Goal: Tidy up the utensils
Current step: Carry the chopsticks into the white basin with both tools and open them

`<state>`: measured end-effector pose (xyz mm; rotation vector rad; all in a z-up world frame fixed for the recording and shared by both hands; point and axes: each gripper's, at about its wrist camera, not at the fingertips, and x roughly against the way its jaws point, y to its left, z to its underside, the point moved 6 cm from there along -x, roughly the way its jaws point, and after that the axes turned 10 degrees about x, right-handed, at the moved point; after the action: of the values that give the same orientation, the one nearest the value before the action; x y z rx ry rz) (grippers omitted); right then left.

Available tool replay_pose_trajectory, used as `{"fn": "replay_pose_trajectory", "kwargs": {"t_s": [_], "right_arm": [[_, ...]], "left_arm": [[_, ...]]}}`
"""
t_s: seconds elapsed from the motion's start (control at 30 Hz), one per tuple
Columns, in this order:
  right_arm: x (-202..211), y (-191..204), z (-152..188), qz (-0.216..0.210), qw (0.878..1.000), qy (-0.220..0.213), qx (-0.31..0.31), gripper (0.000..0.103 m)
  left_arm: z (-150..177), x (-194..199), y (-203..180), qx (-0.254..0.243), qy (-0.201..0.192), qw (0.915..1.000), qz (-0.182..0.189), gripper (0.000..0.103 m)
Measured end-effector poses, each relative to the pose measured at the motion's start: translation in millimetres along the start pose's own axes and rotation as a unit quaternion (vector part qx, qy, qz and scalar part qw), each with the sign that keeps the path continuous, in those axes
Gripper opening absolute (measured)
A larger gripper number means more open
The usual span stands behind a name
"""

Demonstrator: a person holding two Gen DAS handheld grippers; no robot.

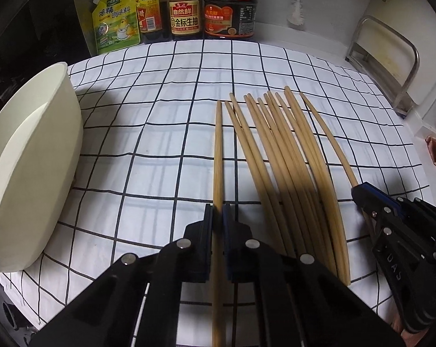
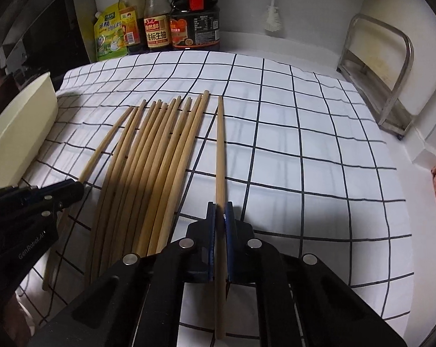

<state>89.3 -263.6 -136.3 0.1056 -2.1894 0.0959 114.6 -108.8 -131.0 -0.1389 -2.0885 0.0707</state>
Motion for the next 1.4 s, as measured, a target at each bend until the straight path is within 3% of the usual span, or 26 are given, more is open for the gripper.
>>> {"fn": "replay_pose_trajectory", "kwargs": {"t_s": [0.13,0.43,0.73,1.07,1.4], "right_arm": [[3.3,-2.6,1.7,-0.019,1.0,-0.004,-0.021,0.006],[41.4,19.8,-12.3,-0.032,0.998,-0.034,-0.046,0.006],[87.7,87.0,-68.9,-0.063,0.994,-0.084,-0.025,0.006],[71.1,210.3,-135.1,-0.142,0.985,-0.094,0.022,0.006],[14.8,303.2,-155.2,-0.185,0.979,-0.033,0.074,0.006]], "left_arm": [[1.8,4.6,1.0,0.002,0.01,0.9997,0.02,0.008],[-9.7,48.5,8.3,-0.008,-0.017,0.9982,0.056,0.007],[-37.6,101.7,73.6,0.019,-0.05,0.9954,0.08,0.007],[-77.9,130.4,186.1,0.068,-0.098,0.9922,0.038,0.007],[-81.5,85.7,257.1,0.102,-0.062,0.9929,0.002,0.008]]}}
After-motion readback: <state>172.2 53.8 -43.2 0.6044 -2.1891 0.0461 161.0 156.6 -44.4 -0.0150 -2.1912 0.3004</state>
